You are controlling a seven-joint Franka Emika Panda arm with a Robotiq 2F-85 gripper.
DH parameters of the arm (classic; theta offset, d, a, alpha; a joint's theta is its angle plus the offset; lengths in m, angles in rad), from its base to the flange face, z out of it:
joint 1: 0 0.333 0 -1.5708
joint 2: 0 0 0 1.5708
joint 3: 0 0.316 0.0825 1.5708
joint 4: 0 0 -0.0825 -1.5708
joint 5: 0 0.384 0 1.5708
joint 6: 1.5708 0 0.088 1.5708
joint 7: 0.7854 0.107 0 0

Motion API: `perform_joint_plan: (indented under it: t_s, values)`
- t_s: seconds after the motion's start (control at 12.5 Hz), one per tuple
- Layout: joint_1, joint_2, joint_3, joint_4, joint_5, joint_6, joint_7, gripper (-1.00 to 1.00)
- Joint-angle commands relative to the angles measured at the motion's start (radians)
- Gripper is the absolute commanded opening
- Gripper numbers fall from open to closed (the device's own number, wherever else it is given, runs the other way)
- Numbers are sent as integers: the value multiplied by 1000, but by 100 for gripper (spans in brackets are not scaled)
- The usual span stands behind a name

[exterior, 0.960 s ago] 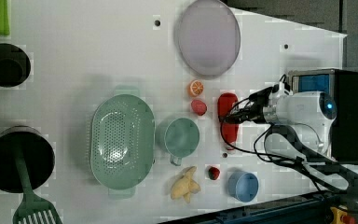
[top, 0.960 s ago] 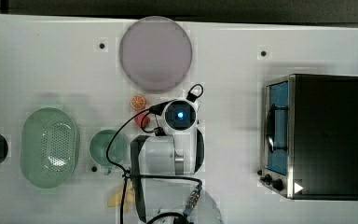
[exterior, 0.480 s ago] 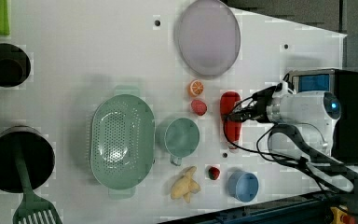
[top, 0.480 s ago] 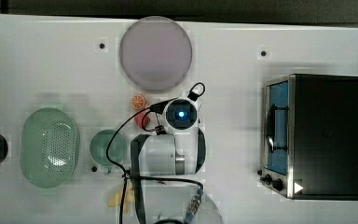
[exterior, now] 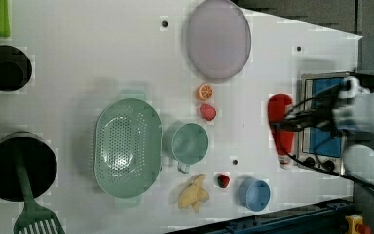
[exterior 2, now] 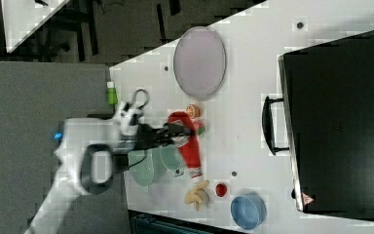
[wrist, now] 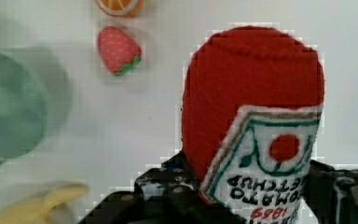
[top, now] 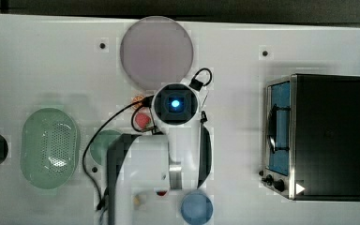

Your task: Pick Ketchup from the table and place it in strainer.

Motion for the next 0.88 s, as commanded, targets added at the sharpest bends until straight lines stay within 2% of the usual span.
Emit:
perform_joint_plan:
  t_s: [0.08, 0.4, 0.56, 0.88]
  values:
    - [21, -88, 79, 61, 11, -123, 158, 22]
    - [43, -101, 228, 107, 112, -160, 385, 22]
    - [49, -78, 316, 116, 126, -151, 553, 22]
    - [57, 39, 480, 117, 127, 21, 855, 22]
